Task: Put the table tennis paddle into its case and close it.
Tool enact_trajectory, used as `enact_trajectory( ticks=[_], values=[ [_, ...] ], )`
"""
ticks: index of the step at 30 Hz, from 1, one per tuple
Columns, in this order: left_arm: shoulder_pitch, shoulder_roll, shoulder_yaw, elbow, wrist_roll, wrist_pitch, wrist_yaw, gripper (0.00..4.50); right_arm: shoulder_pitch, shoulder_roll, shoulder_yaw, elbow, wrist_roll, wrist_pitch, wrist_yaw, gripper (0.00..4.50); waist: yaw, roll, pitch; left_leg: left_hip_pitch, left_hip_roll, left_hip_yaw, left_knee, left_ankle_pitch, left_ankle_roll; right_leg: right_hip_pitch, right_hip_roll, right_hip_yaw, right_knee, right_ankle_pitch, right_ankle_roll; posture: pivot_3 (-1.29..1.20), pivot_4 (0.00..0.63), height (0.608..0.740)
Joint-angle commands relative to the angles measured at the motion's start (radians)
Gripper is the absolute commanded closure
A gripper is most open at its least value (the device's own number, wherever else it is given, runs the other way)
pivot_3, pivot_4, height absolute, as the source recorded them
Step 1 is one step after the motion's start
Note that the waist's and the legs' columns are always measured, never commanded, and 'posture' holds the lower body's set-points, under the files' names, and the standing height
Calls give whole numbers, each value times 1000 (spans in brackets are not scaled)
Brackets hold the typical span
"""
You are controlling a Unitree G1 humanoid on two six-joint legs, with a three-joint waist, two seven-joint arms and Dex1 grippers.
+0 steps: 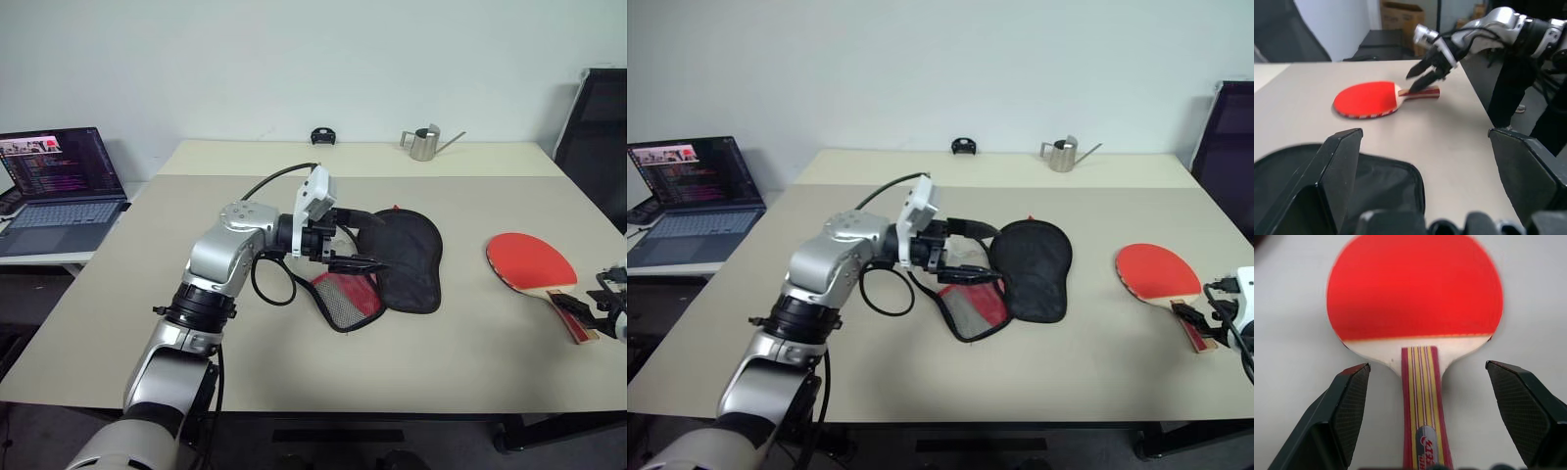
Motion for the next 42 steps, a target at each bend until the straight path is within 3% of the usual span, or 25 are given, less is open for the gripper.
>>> enact_trajectory(
  ticks=[1,12,15,22,28,39,42],
  values=[
    [-20,-2,10,-1,-2,-23,-6,0,-25,-27,24,25,-10,-45,24,378,0,0,0,0,0,0,0,0,0,0,0,0,0,0,0,0,150,740],
    [17,29,21,-20,1,-29,10,0,-83,-8,81,154,-35,-81,-3,378,2,0,0,0,0,0,0,1,-2,0,0,0,0,0,0,0,150,740],
    [32,46,32,-28,-1,-25,19,0,-109,1,78,188,-35,-73,-23,992,1,0,0,0,0,0,0,1,-2,0,0,0,0,0,0,0,150,740],
    [71,103,57,-35,1,-26,37,0,-111,16,92,178,-44,-76,-51,3395,1,0,0,0,0,0,0,1,-2,0,-1,0,0,0,0,0,150,740],
    [108,147,79,-54,-6,-19,47,0,-99,29,59,73,-16,-36,-86,3402,1,0,0,1,0,0,0,1,-1,1,-1,0,0,0,0,0,150,740],
    [192,238,144,-84,-16,-3,82,0,-122,93,-47,-458,139,298,-250,3402,6,4,3,-2,1,-2,0,0,-1,-1,-1,-1,-1,0,0,0,150,740],
    [217,257,165,-96,-20,6,90,0,-177,184,-1,-616,195,434,-337,3402,6,4,3,-2,1,-2,0,0,-1,-1,-1,-1,-1,0,0,0,150,740]
  ],
)
